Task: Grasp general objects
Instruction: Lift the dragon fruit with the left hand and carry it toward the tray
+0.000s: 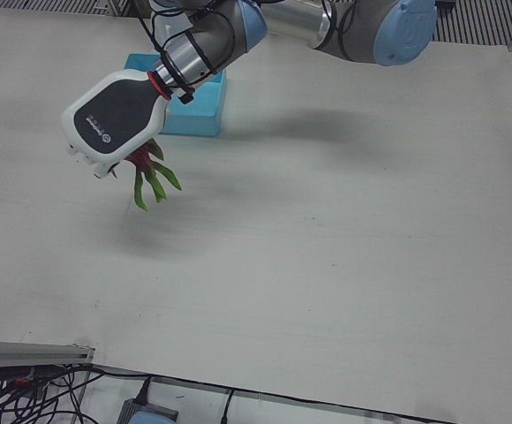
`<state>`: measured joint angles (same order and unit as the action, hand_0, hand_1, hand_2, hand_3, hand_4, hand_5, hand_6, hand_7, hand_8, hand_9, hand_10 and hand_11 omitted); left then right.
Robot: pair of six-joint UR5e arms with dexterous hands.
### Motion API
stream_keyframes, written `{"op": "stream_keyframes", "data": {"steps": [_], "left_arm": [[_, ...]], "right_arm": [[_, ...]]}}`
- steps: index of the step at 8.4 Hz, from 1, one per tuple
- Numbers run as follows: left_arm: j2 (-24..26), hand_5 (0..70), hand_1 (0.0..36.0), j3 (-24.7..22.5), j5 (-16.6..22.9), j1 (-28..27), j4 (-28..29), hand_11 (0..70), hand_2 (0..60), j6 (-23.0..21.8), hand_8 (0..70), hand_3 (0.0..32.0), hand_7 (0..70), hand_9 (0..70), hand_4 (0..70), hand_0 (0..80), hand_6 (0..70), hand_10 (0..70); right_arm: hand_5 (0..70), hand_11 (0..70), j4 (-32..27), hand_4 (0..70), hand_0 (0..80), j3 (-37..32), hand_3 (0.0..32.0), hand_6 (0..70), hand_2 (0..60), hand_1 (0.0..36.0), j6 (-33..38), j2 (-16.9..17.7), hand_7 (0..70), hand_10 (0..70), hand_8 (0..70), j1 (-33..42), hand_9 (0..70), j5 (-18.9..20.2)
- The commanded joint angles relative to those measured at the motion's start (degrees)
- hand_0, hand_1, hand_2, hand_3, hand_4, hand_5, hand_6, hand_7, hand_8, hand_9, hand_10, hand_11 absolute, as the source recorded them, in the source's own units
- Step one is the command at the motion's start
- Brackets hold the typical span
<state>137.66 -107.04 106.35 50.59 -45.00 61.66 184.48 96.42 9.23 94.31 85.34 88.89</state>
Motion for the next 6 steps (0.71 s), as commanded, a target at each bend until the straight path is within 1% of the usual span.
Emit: {"op": "stream_keyframes", "data": {"steps": [1, 2, 3, 4, 5, 6], "left_arm": [[0.68, 70.0, 36.0, -7.3, 7.18, -7.23, 4.38, 70.0, 60.0, -4.44, 70.0, 0.0, 70.0, 70.0, 70.0, 80.0, 70.0, 70.0], [0.24, 70.0, 36.0, -7.66, 7.46, -10.31, 7.44, 70.0, 60.0, -5.66, 70.0, 0.0, 70.0, 70.0, 70.0, 80.0, 70.0, 70.0], [-0.46, 70.0, 36.0, -8.27, 7.47, -14.0, 9.82, 70.0, 60.0, -5.76, 70.0, 0.0, 70.0, 70.0, 70.0, 80.0, 70.0, 70.0], [-2.64, 70.0, 36.0, -9.15, 7.38, -15.6, 11.84, 70.0, 60.0, -5.85, 70.0, 0.0, 70.0, 70.0, 70.0, 80.0, 70.0, 70.0], [-5.79, 70.0, 36.0, -11.16, 7.38, -16.75, 13.51, 70.0, 60.0, -6.03, 70.0, 0.0, 70.0, 70.0, 70.0, 80.0, 70.0, 70.0], [-8.87, 70.0, 36.0, -12.13, 7.47, -18.85, 17.19, 70.0, 60.0, -6.99, 70.0, 0.0, 70.0, 70.0, 70.0, 80.0, 70.0, 70.0]], "right_arm": [[0.0, 0.0, 0.0, 0.0, 0.0, 0.0, 0.0, 0.0, 0.0, 0.0, 0.0, 0.0, 0.0, 0.0, 0.0, 0.08, 0.0, -0.04], [0.0, 0.0, 0.0, 0.0, 0.0, 0.0, 0.0, 0.0, 0.0, 0.0, 0.0, 0.0, 0.0, 0.0, 0.0, 0.0, 0.0, 0.05], [0.0, 0.0, 0.0, 0.0, 0.0, 0.0, 0.0, 0.0, 0.0, 0.0, 0.0, 0.0, 0.0, 0.0, 0.0, 0.0, 0.0, -0.04], [0.0, 0.0, 0.0, 0.0, 0.0, 0.0, 0.0, 0.0, 0.0, 0.0, 0.0, 0.0, 0.0, 0.0, 0.0, 0.08, 0.0, 0.05], [0.0, 0.0, 0.0, 0.0, 0.0, 0.0, 0.0, 0.0, 0.0, 0.0, 0.0, 0.0, 0.0, 0.0, 0.0, 0.09, 0.0, -0.04], [0.0, 0.0, 0.0, 0.0, 0.0, 0.0, 0.0, 0.0, 0.0, 0.0, 0.0, 0.0, 0.0, 0.0, 0.0, 0.0, 0.0, -0.04]]}}
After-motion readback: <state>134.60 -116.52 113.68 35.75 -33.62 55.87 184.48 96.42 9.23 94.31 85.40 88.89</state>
